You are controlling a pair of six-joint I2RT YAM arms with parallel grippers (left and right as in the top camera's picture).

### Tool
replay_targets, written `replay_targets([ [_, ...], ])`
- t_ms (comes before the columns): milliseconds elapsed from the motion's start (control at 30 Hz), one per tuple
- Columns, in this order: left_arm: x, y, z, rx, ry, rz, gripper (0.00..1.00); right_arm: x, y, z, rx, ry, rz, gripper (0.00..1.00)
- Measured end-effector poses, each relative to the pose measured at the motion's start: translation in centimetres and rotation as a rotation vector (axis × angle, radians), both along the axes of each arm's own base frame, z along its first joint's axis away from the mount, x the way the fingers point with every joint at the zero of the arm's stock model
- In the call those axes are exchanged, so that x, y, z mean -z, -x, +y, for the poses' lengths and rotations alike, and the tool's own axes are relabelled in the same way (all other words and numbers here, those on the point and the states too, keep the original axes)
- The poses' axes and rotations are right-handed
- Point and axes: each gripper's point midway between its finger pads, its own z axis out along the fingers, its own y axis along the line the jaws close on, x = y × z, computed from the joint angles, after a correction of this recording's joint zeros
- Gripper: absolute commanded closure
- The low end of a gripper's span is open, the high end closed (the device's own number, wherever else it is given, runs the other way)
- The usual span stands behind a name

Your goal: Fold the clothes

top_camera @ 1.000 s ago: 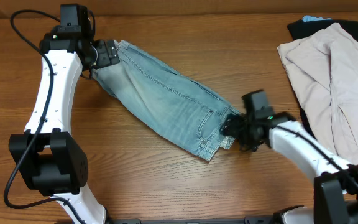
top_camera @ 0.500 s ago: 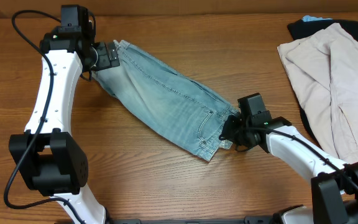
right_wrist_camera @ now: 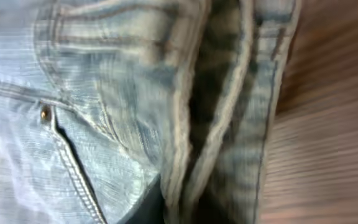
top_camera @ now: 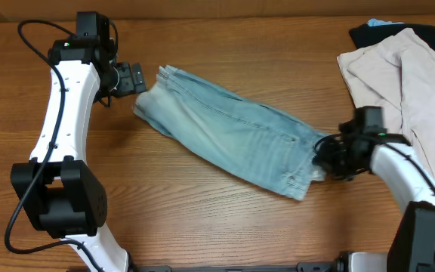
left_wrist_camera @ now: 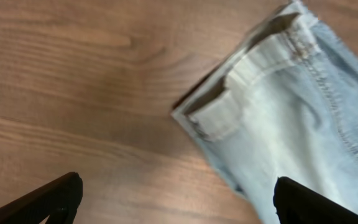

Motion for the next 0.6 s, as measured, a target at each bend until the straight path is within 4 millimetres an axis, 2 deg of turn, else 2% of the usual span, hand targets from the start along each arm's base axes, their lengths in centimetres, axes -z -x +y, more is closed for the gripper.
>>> replay_targets([
  [33,0.1,0.2,0.0,0.001,0.002,0.008,0.0,-0.4,-0.1,-0.5,-0.011,0.003,-0.007,0.33],
  [167,0.1,0.4,-0.5,0.011,0.024,0.016,0.0,-1.1,0.5,-0.8,-0.046,0.005,0.011,0.14],
  [300,0.1,0.3,-0.7,0.018,0.035,0.014,0.0,-1.1,1.5,-1.1,-0.072,0.02,0.046,0.13],
  [433,0.0,0.1,-0.8,0.034,0.037,0.004,0.0,-0.8,1.3,-1.1,-0.077,0.031,0.033,0.17],
  [600,0.0,0.0,-0.8,0.041,0.035,-0.002,0.0,1.1,1.9,-0.4,-0.075,0.034,0.038,0.24],
])
